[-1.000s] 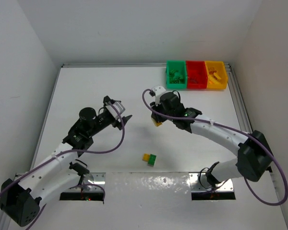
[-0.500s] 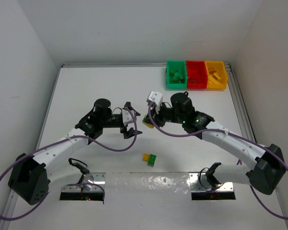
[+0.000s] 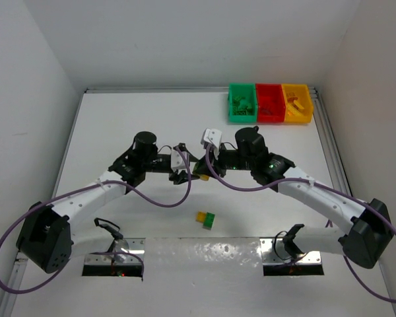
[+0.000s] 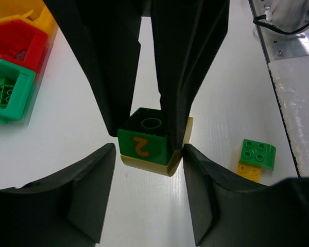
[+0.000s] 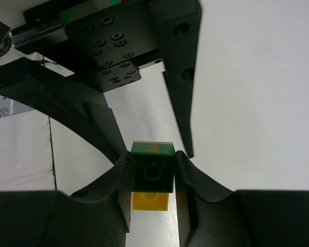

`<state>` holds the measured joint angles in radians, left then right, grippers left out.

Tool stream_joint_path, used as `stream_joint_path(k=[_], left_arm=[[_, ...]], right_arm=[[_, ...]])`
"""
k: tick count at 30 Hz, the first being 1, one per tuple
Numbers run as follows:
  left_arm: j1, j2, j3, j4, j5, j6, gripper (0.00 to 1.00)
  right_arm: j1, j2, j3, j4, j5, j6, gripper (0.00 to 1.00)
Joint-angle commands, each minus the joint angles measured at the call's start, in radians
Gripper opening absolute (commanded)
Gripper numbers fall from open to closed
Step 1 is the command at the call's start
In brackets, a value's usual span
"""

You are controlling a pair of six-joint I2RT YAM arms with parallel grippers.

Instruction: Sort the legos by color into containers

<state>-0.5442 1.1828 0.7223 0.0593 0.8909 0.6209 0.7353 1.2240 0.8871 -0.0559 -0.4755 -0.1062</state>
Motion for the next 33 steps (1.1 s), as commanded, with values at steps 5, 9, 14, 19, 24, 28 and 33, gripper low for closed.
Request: stream_joint_path(k=[5,9,14,19,24,28,33], left_arm=[[-0.008,0.009,0.049,-0.015,0.051,0.045,0.36],[-0.010,0.012,0.057,-0.009,0.043,0.028,0.15],[-0.008,0.021,0.054,-0.005,-0.032,-0.029,0.00],[-0.002,0.067,0.000,-0.128,-0.288,0.000,0.00],[0.007,0.060,-0.035,-0.145,-0.342,-0.042,0.00],[0.007,0.057,-0.043,-0.098,-0.363,-0.084,0.00],[0.009,0.058,-0.029,-0.004,-0.480,-0.182,0.00]], right_arm=[[0.003,-0.017,0.013,0.099,-0.028,0.003,0.00],[0.003,-0.012,0.013,0.107,-0.031,0.005,0.00],[0.003,-0.021,0.013,0.071,0.021,-0.010,0.00],[-0.024,-0.055,0.032,0.018,0.132,-0.058,0.00],[-0.069,-0.052,0.061,-0.013,0.192,-0.081,0.00],[-0.100,-0.028,0.082,0.019,0.254,-0.078,0.00],[-0.213,0.204,0.217,0.174,0.660,0.054,0.00]])
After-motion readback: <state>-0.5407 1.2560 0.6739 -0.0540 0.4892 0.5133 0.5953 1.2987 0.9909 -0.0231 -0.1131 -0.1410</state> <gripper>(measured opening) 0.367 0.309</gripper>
